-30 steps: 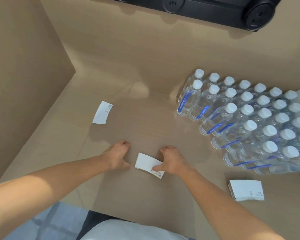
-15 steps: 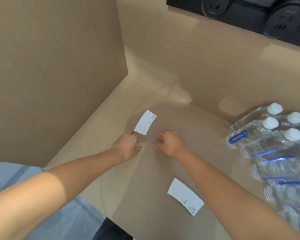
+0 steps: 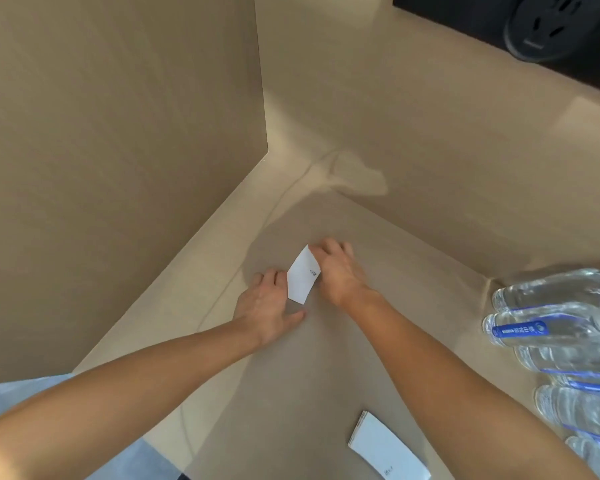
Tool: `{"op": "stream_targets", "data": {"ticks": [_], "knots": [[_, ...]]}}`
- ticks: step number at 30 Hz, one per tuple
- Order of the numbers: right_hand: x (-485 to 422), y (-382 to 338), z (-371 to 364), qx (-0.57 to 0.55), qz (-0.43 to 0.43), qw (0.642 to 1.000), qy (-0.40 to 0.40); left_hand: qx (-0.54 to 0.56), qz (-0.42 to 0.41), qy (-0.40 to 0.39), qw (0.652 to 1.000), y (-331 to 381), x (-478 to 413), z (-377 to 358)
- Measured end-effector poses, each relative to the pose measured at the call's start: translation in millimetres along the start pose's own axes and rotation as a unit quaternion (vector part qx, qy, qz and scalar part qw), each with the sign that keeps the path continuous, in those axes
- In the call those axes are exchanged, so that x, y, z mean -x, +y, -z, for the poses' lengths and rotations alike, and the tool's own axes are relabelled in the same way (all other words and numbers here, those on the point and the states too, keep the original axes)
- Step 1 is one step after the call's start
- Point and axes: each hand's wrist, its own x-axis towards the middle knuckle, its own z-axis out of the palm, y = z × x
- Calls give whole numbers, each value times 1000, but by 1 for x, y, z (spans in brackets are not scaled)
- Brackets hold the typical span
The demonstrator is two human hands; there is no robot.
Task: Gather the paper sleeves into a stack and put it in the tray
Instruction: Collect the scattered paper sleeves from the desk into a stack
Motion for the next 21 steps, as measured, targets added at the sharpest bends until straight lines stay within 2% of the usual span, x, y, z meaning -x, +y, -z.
{"op": "stream_targets", "data": {"ticks": [4,8,13,17,21], "knots": [[-15,3,-1,36,47,997,-46,-8,-16,16,1000,-7,-5,-11],[-17,1,-2,-16,29,999,-33,37,-20,32,999,-14,-8,-14],[10,-7,-16,-27,-13,999,-42,54,-33,13,998,-17,5,-11],[45,-12,-35,-28,-11,999,-31,51,-34,-8,998,-19,26,-12],[83,-10,-51,-32,1,999,-14,-7,-55,-40,998,-17,50,-14]]}}
